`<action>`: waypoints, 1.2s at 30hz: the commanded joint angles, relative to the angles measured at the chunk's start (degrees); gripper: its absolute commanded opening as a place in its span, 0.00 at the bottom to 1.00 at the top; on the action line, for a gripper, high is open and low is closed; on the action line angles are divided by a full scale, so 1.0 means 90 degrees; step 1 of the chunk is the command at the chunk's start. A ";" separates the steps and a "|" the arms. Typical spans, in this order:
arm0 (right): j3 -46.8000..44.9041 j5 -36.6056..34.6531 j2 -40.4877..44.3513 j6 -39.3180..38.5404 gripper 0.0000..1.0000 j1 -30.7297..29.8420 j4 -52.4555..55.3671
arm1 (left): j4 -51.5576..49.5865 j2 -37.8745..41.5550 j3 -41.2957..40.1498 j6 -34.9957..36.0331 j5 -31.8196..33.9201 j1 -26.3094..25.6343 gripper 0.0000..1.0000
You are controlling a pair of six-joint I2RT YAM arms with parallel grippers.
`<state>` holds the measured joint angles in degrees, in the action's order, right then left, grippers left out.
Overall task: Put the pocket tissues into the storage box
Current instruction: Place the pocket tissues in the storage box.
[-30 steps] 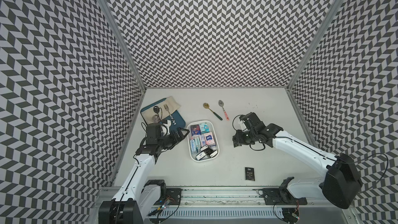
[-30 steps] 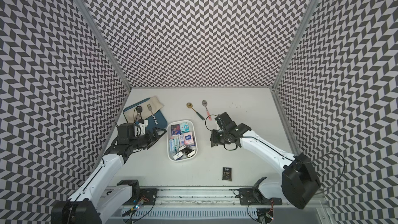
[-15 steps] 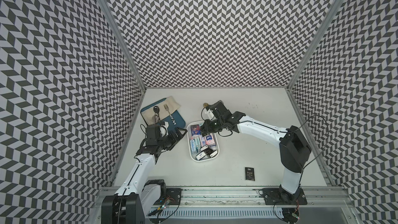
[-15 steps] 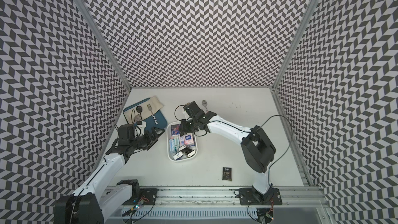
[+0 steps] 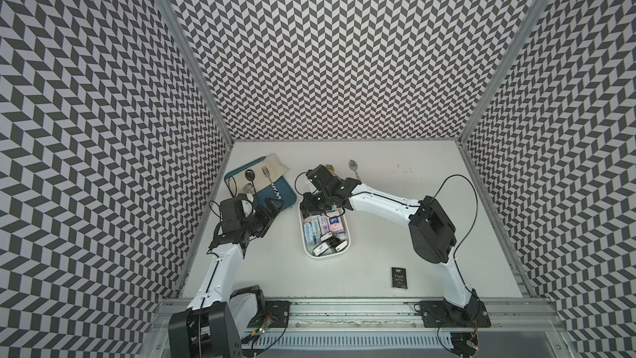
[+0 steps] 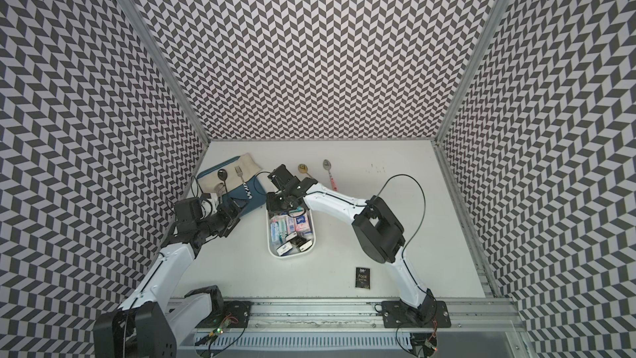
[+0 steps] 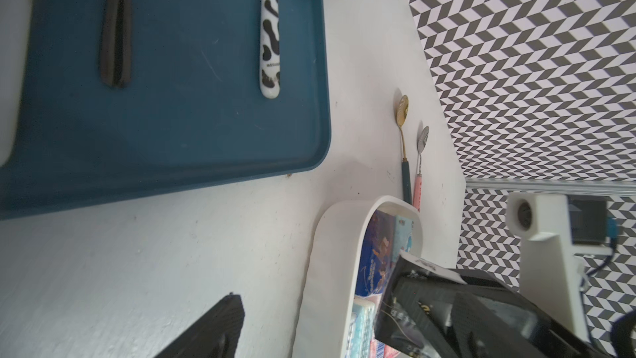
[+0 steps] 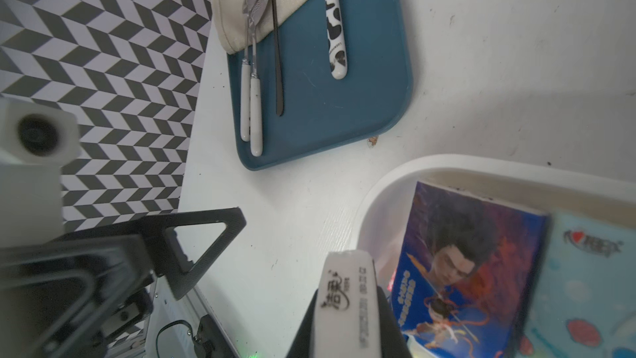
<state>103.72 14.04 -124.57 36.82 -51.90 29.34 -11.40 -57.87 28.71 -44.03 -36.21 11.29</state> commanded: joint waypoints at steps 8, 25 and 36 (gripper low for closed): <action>0.0650 -0.0196 -0.0540 0.0226 0.24 -0.0123 0.0365 | 0.0220 0.0014 0.0085 -0.0039 -0.0213 0.0035 1.00; 0.0421 -0.0389 0.0241 0.0101 0.52 -0.0125 0.0473 | 0.0212 -0.0013 0.0140 0.0009 -0.0312 0.0036 1.00; -0.1779 -0.0838 0.2401 -0.0399 0.75 0.0024 0.0671 | 0.0049 0.0104 0.0432 0.0466 -0.0444 -0.0408 1.00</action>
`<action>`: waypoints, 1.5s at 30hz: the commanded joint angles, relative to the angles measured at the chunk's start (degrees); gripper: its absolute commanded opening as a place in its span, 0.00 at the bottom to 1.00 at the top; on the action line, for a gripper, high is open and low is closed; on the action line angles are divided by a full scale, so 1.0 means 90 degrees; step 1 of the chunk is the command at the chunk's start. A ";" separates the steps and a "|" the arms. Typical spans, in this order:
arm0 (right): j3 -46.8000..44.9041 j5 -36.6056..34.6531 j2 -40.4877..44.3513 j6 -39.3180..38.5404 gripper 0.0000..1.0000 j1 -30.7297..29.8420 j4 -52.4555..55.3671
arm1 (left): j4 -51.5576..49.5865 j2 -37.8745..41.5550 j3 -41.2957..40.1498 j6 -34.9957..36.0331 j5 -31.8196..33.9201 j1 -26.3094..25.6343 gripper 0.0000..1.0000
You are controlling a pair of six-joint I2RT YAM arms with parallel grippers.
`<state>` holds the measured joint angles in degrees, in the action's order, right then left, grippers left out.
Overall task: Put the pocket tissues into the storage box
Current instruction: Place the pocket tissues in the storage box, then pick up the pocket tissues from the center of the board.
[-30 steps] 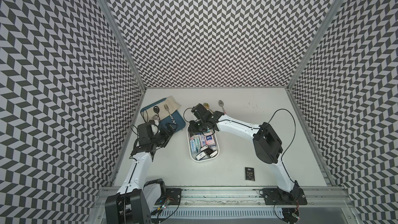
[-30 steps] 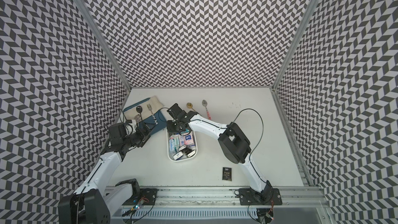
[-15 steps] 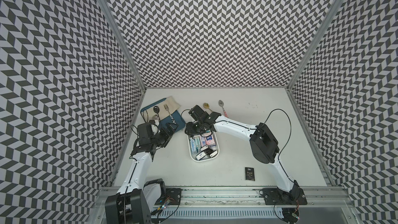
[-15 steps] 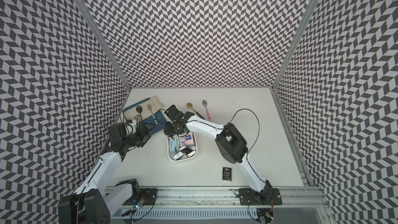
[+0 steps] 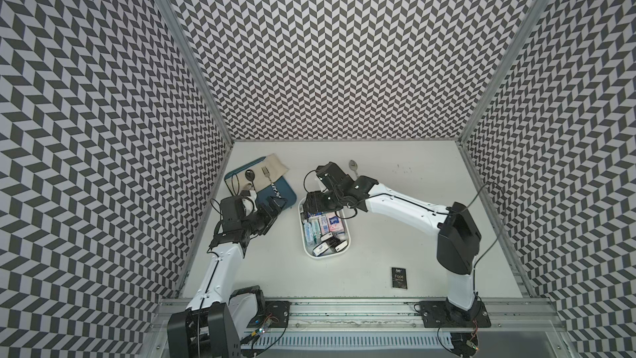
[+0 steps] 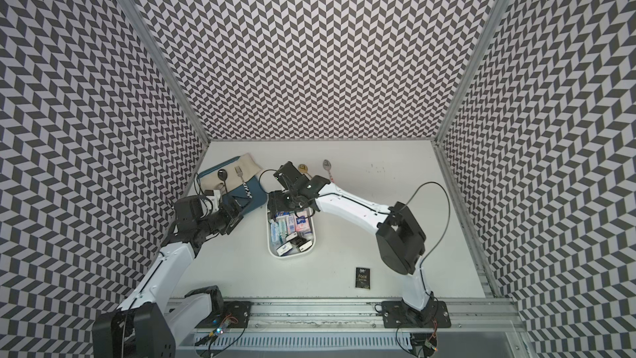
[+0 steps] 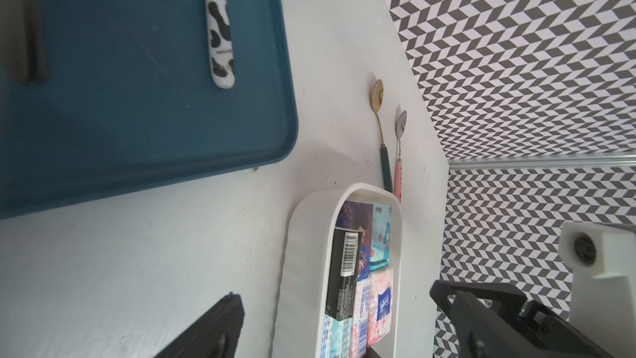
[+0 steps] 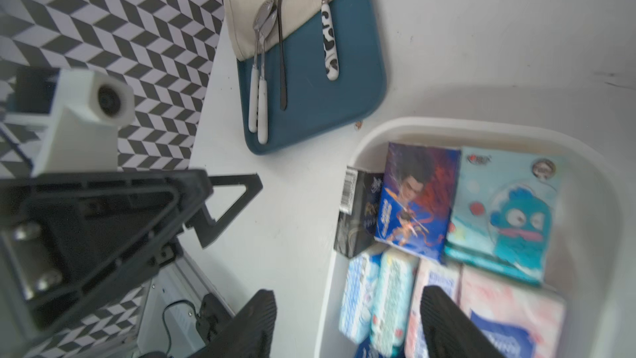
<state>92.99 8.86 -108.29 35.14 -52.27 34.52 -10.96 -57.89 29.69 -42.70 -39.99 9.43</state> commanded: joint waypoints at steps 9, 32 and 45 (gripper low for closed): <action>-0.3432 -0.0556 0.3052 0.0114 0.88 0.0365 0.1112 | -0.0405 0.0228 0.0548 0.0665 0.0475 -0.0962 1.00; -0.6361 -0.0391 0.4082 0.1203 0.82 0.0398 0.1291 | -0.0989 0.0541 0.0542 0.0911 0.0687 -0.1204 1.00; -0.6544 -0.0262 0.4138 0.1330 0.51 0.0398 0.1004 | -0.1018 0.0585 0.0510 0.0895 0.0742 -0.1204 1.00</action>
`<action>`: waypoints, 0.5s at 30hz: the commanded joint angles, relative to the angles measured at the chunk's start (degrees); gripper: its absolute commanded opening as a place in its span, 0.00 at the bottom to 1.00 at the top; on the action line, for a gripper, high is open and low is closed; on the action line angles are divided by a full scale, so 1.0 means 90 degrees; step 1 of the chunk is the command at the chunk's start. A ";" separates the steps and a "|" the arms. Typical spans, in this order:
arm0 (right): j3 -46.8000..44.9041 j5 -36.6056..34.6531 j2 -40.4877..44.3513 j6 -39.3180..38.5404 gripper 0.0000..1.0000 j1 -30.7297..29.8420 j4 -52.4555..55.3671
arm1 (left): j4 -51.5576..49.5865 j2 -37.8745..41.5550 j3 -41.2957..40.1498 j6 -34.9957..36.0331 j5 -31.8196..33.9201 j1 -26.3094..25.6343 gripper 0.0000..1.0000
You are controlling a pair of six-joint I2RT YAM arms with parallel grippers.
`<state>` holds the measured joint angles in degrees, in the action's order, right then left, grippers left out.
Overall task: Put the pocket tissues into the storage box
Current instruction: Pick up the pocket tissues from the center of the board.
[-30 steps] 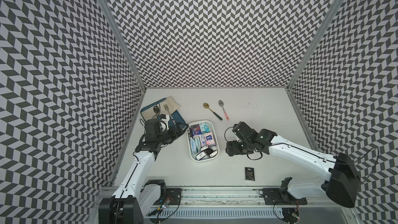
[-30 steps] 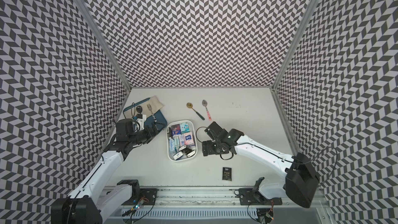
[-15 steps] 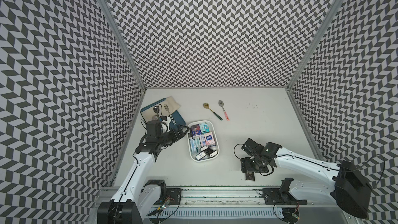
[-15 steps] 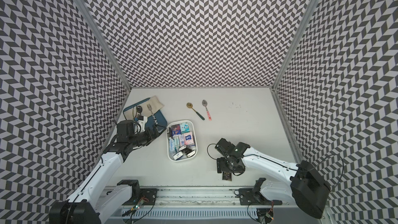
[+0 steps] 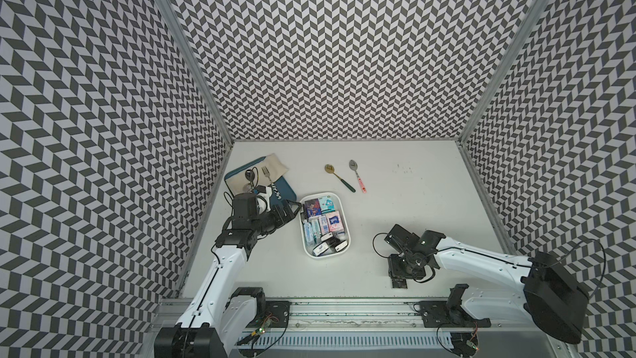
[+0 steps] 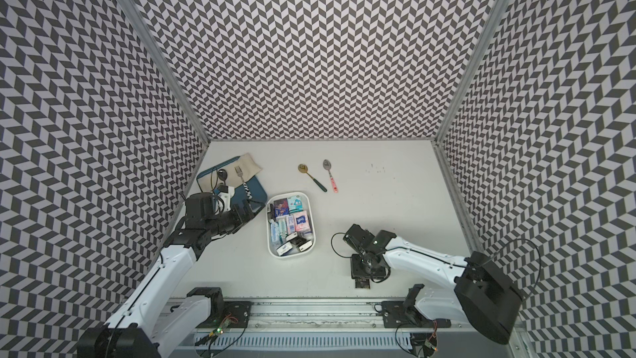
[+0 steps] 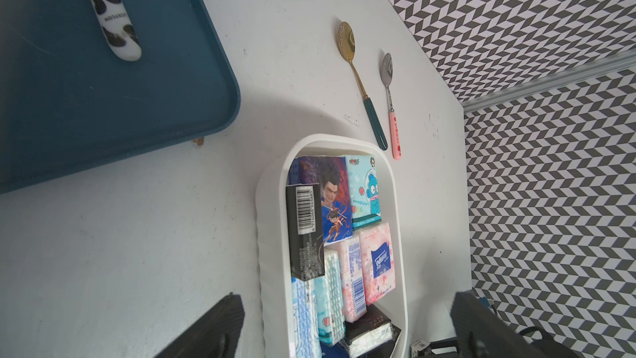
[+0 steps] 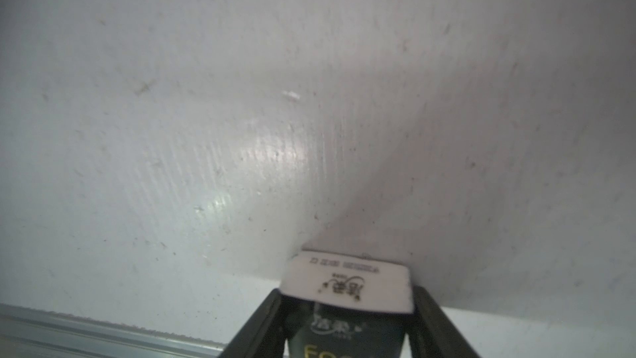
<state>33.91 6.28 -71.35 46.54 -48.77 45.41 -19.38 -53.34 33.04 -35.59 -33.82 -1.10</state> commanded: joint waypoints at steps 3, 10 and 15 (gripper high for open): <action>0.0201 -0.0082 0.0077 0.0038 0.45 0.0011 -0.0123 | -0.0091 0.0094 0.0149 0.0123 0.0085 -0.0034 1.00; 0.1391 -0.0317 0.0067 -0.0268 0.45 0.0012 0.0113 | -0.0031 -0.0023 0.0141 0.0178 0.0137 -0.0034 1.00; 0.2413 -0.0588 -0.0143 -0.0691 0.45 -0.0118 -0.0389 | 0.0241 -0.0294 0.0062 0.0045 -0.0063 -0.0024 1.00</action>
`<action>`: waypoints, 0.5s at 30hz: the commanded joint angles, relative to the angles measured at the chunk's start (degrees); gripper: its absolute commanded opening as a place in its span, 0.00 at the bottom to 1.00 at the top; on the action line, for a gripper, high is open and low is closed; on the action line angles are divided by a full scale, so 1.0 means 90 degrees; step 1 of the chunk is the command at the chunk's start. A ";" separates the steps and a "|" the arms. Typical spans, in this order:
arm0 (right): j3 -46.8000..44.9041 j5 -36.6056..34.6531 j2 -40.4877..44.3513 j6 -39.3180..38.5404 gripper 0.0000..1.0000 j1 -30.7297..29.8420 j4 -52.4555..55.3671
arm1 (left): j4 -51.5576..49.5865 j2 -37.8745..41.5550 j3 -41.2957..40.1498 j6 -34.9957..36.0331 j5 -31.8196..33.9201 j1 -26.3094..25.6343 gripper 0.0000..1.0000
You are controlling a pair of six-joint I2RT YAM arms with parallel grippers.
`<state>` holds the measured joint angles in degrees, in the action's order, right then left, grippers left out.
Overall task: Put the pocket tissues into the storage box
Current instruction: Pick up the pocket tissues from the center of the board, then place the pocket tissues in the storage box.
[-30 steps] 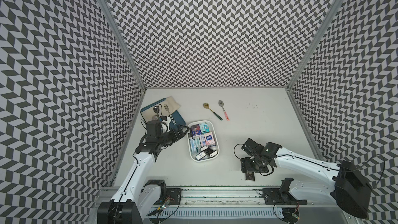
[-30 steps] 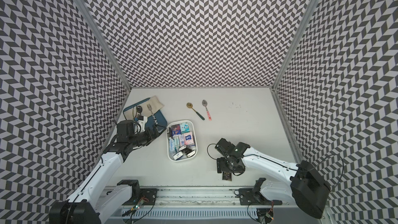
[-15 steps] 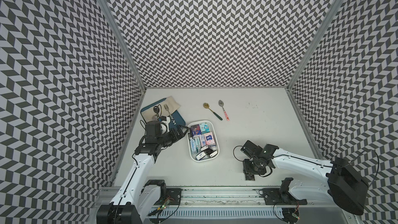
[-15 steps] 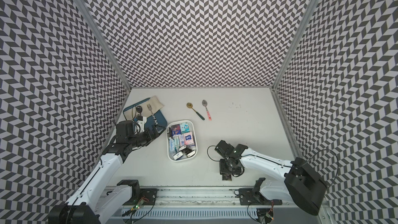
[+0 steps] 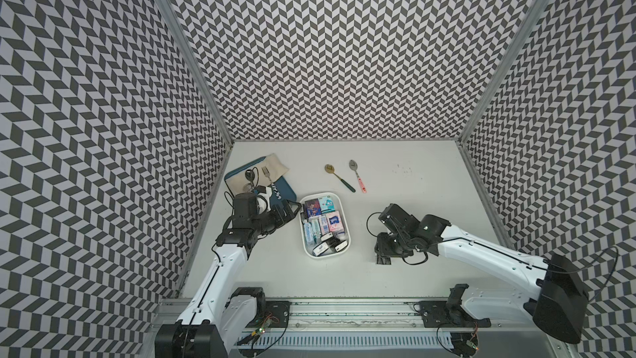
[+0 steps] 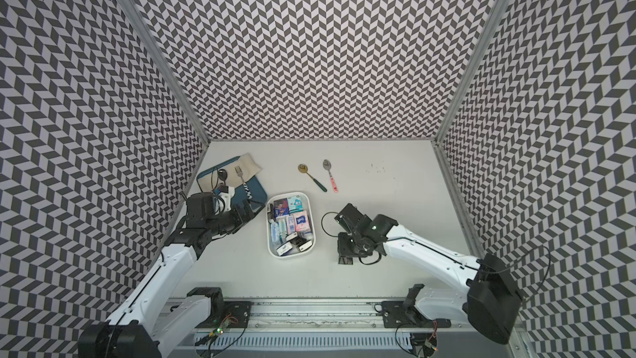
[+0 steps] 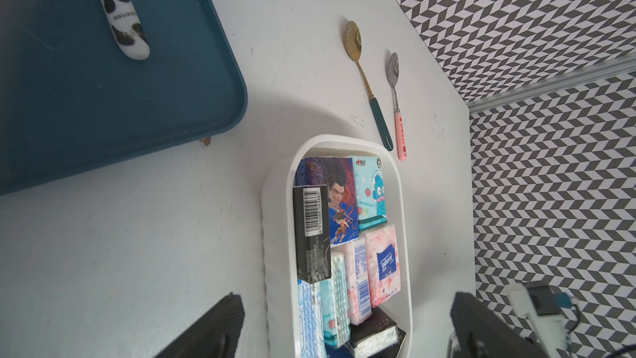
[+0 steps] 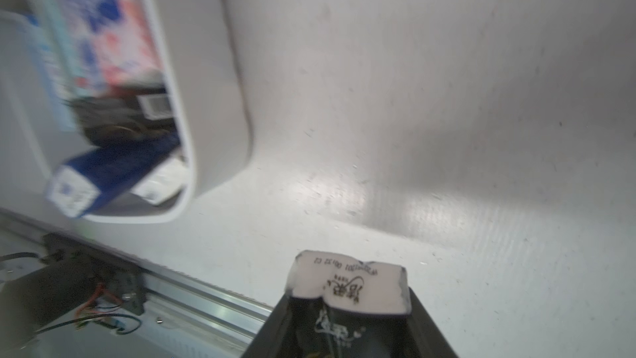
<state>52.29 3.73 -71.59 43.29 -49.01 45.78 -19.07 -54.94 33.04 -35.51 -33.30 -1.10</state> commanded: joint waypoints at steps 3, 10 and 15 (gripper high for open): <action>0.0632 -0.0297 -0.0240 -0.0598 0.45 -0.0229 -0.1156 | 0.0309 -0.0266 0.0075 -0.0034 -0.0173 -0.0016 1.00; 0.0853 -0.0195 -0.0799 -0.0886 0.44 -0.0729 -0.2161 | 0.0186 -0.0225 0.0226 -0.0024 -0.0072 0.0015 1.00; 0.0889 -0.0260 -0.1123 -0.1084 0.43 -0.1157 -0.2600 | 0.0108 -0.0184 0.0242 -0.0049 -0.0060 0.0052 1.00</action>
<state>58.81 2.31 -80.97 35.73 -58.08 28.14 -18.11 -57.63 33.39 -35.88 -34.09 -1.08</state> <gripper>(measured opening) 0.437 0.997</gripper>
